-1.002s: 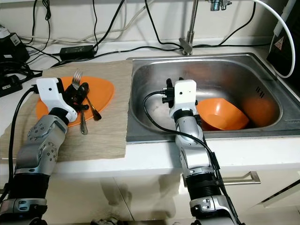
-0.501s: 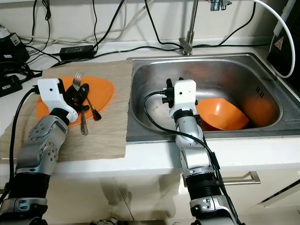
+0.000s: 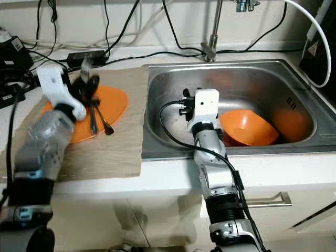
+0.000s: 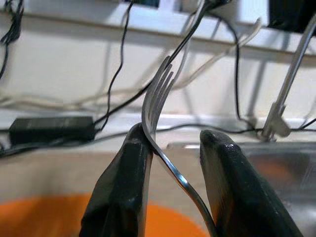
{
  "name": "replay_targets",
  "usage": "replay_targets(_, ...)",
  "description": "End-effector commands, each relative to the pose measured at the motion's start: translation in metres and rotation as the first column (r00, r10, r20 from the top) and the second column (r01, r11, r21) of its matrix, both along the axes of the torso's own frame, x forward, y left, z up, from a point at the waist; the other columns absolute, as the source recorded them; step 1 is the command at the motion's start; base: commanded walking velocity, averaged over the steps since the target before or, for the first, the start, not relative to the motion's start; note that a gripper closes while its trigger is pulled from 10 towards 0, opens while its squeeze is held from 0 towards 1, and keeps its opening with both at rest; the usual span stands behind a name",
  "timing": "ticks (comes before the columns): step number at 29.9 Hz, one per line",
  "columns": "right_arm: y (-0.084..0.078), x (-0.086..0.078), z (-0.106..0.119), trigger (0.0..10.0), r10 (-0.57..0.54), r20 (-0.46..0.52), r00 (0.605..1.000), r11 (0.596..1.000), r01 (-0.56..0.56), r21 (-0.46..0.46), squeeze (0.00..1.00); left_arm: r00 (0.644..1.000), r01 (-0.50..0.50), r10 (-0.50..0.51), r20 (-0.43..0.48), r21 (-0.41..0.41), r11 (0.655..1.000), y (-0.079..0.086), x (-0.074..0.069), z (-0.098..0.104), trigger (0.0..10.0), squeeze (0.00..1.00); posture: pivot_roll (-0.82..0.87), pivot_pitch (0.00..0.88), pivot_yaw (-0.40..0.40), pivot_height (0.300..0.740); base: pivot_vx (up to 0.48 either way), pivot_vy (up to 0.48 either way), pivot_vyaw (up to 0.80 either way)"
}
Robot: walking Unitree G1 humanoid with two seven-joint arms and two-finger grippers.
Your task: Kitchen organization
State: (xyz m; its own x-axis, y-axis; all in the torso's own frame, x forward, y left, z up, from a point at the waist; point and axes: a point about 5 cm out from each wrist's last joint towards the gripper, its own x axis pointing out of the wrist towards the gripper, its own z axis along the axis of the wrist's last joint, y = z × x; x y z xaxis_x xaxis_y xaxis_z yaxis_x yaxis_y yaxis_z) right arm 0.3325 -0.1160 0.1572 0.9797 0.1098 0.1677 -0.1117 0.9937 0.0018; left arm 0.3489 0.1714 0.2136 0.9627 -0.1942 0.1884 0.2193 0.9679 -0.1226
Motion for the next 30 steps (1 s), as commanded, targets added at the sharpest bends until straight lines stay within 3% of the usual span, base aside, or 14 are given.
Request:
replay_targets(1,0.002,0.003,0.011,10.0,0.011,0.027,1.000,1.000,-0.011,0.015,0.00,0.999,0.014,-0.014,-0.031,0.008,1.000,0.001,0.000,-0.004,0.0,0.00,-0.07,0.000,0.095,0.740,0.000,0.000,0.00)
replay_targets(3,0.002,0.003,0.010,10.0,0.011,0.018,1.000,0.999,-0.012,0.031,0.00,0.999,0.012,-0.013,-0.051,-0.019,1.000,0.002,0.001,-0.007,0.0,0.00,-0.07,0.000,0.096,0.740,0.000,0.000,0.00)
replay_targets(9,0.003,0.005,0.006,10.0,0.075,-0.087,0.993,0.953,-0.046,0.300,0.00,0.992,0.032,-0.044,-0.121,-0.098,0.995,-0.004,0.000,-0.020,0.0,0.00,-0.07,0.000,0.096,0.740,0.000,0.000,0.00)
replay_targets(20,0.007,0.005,0.010,10.0,0.129,-0.097,0.987,0.934,-0.088,0.346,0.00,0.988,0.039,-0.058,-0.144,-0.129,0.991,-0.003,0.001,-0.022,0.0,0.00,-0.07,0.000,0.094,0.740,0.000,0.000,0.00)
replay_targets(24,0.016,0.004,0.018,10.0,0.234,-0.106,0.966,0.861,-0.156,0.484,0.00,0.982,0.053,-0.089,-0.164,-0.211,0.976,-0.006,0.005,-0.020,0.0,0.00,-0.07,0.000,0.092,0.740,0.000,0.000,0.00)
replay_targets(30,0.025,0.003,0.020,10.0,0.341,-0.112,0.934,0.791,-0.220,0.571,0.00,0.980,0.077,-0.121,-0.160,-0.257,0.963,-0.011,0.009,-0.013,0.0,0.00,-0.07,0.000,0.092,0.740,0.000,0.000,0.00)
